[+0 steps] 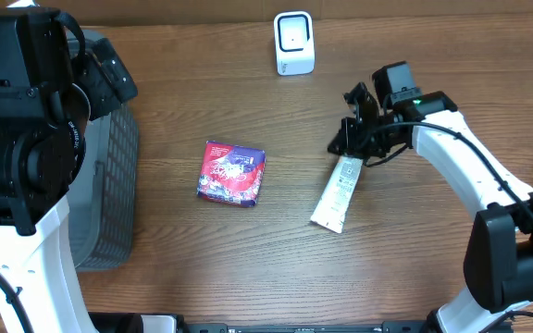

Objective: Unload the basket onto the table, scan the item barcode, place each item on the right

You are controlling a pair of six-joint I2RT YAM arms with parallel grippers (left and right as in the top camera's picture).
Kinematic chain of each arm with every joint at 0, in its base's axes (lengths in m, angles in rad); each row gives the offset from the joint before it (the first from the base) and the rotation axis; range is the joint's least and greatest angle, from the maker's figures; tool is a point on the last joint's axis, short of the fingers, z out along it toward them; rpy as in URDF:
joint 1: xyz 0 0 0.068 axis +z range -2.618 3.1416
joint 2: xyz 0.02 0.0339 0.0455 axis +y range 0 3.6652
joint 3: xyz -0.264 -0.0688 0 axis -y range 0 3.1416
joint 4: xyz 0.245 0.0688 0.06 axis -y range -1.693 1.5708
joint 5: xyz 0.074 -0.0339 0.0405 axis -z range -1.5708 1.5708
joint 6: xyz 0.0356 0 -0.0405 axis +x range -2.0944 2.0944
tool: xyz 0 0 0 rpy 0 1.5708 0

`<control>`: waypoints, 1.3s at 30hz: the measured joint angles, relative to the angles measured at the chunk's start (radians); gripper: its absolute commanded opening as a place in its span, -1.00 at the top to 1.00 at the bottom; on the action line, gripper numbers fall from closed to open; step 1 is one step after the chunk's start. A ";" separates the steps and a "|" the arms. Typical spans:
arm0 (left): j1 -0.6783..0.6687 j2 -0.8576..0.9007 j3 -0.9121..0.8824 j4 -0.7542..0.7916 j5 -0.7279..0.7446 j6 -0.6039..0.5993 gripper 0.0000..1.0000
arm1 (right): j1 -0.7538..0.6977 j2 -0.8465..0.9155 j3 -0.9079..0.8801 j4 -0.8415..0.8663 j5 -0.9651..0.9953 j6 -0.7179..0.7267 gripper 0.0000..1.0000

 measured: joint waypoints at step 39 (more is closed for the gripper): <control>0.000 0.000 0.000 0.000 0.000 0.000 -1.00 | 0.167 0.001 -0.203 0.067 0.232 0.152 0.88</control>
